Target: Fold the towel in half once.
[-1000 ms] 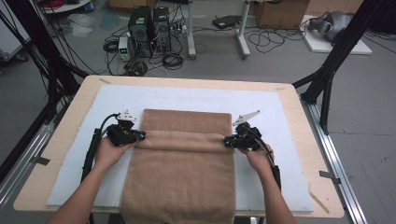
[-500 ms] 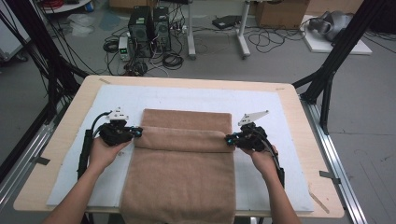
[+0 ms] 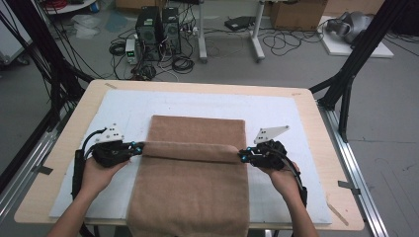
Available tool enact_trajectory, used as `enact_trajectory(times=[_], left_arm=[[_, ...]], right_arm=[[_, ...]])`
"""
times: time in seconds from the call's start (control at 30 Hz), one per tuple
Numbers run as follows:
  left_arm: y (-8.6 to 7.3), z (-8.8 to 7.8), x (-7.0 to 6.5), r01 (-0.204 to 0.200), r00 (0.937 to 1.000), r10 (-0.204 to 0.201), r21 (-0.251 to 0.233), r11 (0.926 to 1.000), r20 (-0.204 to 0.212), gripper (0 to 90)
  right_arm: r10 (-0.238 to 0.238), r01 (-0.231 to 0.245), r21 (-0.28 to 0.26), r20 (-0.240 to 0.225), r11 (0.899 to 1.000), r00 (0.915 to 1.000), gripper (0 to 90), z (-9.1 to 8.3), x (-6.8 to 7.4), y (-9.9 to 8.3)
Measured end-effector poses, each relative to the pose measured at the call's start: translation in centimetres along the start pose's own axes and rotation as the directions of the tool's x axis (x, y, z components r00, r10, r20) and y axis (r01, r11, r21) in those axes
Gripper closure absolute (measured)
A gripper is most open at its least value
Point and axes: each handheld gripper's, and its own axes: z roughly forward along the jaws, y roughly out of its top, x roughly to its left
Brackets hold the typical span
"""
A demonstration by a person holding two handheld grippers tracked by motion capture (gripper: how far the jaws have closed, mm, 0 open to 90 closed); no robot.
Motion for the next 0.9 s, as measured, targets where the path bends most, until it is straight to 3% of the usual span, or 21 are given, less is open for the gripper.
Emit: enact_trajectory(times=[0.23, 0.37, 0.5, 0.7, 0.9], left_arm=[[-1.4, -1.1, -1.2, 0.013, 0.9998, -0.012, -0.031, 0.9995, 0.016, 89.5], [-2.0, -1.3, -2.3, -0.02, 0.9985, 0.021, -0.026, 0.9995, 0.05, 88.5], [-2.2, -1.7, -2.7, -0.023, 0.998, 0.025, -0.036, 0.9991, 0.059, 75.4], [-2.1, -0.2, -2.1, -0.027, 0.9988, 0.026, 0.03, 0.9992, 0.042, 66.8], [-2.5, 1.9, -1.7, -0.058, 0.9973, 0.052, 0.133, 0.9893, 0.052, 62.4]], right_arm=[[-0.012, 0.012, -0.004, -0.025, 1.0, 0.9996, 83.0, -0.3, 1.5, -1.0], [-0.01, 0.01, 0.003, -0.065, 1.0, 0.9979, 77.8, -0.1, 1.7, -1.4], [-0.002, 0.002, -0.006, -0.093, 1.0, 0.9957, 73.3, -0.1, 1.9, -1.9], [0.01, -0.01, 0.003, -0.062, 1.0, 0.998, 64.0, 0.5, 1.6, -2.1], [0.025, -0.021, 0.065, -0.058, 0.998, 0.998, 59.9, 2.7, 1.6, -3.6]])
